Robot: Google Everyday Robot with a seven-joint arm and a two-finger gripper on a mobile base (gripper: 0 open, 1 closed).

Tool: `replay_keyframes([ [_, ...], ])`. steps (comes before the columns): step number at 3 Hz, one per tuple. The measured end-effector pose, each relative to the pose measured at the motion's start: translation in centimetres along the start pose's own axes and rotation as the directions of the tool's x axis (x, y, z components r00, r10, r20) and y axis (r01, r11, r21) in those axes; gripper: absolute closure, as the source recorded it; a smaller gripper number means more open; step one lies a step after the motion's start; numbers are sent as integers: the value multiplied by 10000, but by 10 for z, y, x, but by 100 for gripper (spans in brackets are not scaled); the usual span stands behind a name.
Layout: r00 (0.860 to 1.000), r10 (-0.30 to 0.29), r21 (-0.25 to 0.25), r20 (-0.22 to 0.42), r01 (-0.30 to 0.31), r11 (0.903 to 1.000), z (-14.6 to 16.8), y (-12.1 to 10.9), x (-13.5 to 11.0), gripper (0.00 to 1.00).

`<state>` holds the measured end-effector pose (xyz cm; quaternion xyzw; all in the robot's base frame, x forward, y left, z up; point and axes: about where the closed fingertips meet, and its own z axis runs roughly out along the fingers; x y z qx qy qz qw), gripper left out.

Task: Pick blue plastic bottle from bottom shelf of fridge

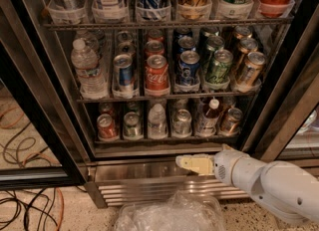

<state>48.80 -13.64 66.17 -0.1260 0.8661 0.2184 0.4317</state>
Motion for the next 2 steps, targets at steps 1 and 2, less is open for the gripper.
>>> replay_keyframes([
  [1,9952,34,510,978,-84,9987,23,-10,1,0],
  [2,9919,11,1035,1270,-144,9945,43,-24,-10,0],
])
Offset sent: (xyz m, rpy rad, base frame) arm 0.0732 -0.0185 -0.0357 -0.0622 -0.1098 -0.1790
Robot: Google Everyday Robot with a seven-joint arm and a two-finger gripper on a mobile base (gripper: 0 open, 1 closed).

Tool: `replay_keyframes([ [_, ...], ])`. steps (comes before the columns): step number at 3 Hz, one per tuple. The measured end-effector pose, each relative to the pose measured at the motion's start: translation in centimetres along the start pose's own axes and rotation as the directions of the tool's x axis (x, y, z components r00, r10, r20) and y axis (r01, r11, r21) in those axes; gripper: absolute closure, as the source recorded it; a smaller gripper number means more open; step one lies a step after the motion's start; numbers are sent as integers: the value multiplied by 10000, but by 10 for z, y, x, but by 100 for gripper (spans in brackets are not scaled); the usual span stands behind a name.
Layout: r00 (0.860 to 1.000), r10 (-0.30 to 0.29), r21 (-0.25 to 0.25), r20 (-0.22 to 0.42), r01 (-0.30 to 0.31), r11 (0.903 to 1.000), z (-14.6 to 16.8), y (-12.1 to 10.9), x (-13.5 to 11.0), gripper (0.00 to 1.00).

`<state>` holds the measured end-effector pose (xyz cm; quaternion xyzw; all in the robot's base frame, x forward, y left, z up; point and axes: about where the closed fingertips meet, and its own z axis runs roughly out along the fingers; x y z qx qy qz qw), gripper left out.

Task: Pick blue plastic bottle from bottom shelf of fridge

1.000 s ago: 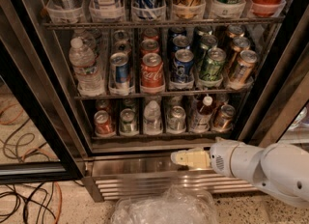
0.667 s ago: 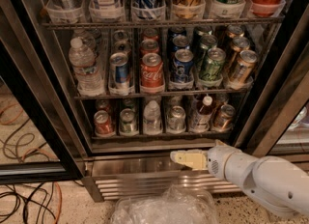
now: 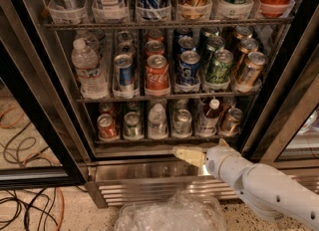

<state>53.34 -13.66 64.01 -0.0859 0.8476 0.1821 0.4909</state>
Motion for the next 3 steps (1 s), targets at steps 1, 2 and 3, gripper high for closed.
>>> replay_keyframes([
  [1,10000,0,0,1,0,10000,0,0,0,0],
  [2,9976,117,399,688,-145,9991,9,-13,-2,0],
  [3,9811,-17,1088,1934,-198,9939,25,-30,-5,0],
])
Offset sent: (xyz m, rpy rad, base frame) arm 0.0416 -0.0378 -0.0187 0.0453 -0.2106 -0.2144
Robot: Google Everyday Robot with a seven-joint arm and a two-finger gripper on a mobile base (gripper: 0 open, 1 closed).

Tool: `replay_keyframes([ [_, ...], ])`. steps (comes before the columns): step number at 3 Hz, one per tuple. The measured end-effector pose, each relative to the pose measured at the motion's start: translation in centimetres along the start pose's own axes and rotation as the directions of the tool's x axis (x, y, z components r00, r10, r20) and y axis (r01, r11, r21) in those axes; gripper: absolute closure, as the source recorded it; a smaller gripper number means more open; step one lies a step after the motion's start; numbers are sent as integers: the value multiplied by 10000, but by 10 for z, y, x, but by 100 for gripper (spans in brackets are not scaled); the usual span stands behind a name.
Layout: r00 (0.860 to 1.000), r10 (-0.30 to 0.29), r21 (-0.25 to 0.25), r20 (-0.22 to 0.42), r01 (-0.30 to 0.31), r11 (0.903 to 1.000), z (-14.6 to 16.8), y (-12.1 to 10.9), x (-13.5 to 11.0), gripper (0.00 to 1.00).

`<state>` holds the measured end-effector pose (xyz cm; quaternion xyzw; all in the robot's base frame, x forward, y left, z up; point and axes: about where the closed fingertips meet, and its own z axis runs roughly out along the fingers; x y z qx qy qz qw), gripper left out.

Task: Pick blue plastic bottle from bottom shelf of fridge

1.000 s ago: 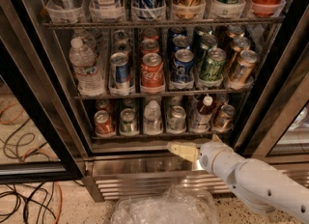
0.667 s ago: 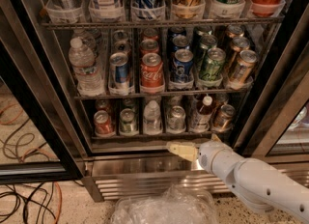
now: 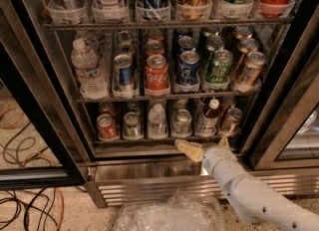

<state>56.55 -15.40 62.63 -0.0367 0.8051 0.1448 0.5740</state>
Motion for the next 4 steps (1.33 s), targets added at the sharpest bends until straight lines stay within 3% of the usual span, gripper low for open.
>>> replay_keyframes([
  [1,9941,-365,898,1018,274,9956,14,-16,-8,0],
  [2,9920,-388,1271,1200,234,9916,12,-26,-12,0],
  [4,9900,-271,1057,1383,125,9943,23,-19,-9,0],
])
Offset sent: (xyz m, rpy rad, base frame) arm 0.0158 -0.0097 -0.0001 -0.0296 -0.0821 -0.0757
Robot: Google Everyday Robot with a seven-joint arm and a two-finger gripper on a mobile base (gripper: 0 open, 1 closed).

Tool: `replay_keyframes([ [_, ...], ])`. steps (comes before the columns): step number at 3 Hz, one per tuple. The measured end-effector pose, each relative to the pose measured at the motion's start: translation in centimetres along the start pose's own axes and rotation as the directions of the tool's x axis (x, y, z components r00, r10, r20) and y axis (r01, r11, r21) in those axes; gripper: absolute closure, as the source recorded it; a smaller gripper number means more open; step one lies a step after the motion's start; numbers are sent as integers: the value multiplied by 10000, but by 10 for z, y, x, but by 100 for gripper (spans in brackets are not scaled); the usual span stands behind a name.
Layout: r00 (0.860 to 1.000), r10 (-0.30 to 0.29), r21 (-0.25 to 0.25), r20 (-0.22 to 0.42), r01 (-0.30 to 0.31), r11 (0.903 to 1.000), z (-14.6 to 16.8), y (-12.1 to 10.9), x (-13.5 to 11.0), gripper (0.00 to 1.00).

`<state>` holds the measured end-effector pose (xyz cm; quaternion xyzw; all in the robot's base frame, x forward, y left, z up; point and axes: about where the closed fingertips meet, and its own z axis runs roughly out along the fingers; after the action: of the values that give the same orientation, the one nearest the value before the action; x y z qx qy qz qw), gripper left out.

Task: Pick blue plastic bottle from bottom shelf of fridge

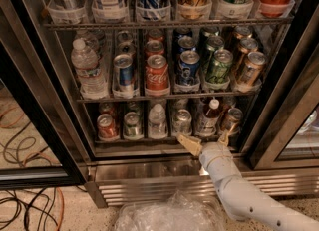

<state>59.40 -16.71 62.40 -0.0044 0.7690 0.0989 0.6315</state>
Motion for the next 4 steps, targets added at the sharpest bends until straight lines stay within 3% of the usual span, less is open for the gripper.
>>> replay_keyframes([
  [1,9992,64,-8,392,-64,10000,9,5,4,17],
  [3,9969,104,233,784,-122,9997,6,4,6,36],
  [4,9969,105,234,785,-123,9997,6,4,6,37],
])
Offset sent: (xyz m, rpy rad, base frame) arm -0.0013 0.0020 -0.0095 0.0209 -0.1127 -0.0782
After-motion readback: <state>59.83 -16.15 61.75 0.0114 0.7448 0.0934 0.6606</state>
